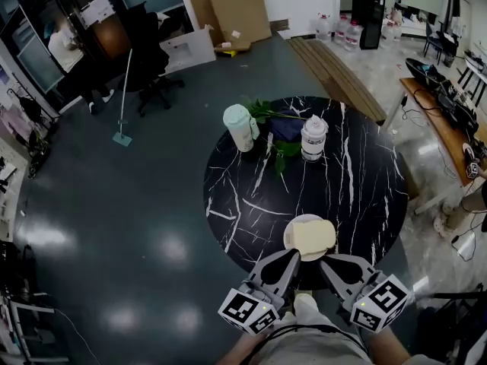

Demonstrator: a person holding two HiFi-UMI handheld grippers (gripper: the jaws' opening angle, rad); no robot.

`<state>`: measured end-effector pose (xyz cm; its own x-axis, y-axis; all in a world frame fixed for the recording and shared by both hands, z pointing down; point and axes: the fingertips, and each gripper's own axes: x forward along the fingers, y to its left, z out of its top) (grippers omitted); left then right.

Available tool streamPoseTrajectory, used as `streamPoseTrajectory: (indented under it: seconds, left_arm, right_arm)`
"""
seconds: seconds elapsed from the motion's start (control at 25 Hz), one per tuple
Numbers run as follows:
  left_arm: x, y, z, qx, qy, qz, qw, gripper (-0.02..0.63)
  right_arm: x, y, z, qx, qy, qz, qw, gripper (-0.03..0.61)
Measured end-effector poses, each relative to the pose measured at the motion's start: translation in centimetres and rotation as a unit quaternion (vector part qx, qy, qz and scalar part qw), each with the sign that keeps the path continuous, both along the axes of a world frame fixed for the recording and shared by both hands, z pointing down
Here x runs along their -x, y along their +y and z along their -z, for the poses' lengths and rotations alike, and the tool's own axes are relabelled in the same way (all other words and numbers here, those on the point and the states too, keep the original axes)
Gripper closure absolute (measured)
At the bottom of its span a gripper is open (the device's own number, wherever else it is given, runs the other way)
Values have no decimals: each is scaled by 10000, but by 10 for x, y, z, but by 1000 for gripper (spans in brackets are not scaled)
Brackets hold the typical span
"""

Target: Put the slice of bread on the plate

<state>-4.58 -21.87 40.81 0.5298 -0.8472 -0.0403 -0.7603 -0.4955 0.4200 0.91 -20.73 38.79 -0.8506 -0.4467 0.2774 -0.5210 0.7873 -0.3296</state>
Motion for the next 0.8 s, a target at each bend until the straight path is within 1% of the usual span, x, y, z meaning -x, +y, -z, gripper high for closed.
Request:
streamPoseTrajectory:
  seconds: [0.28,0.48,0.68,0.8]
  left_arm:
    - [-4,-10,17,-154,-44,-57,9999,606]
    - [-3,-13,23,-210,-24,-54,9998,606]
    - [-1,-14,18,-157,10,-57,9999,606]
    - [-5,-14,18,-148,15,-132,9998,606]
  right_arm:
    - [-1,-7,15,-312,35,-55,9995,568]
    - [-2,-10,22,-398,57,-70,9992,568]
    - [-2,-11,23,-457,115,-72,9989,568]
    - [-5,-10,24,-459,167,-86,9988,568]
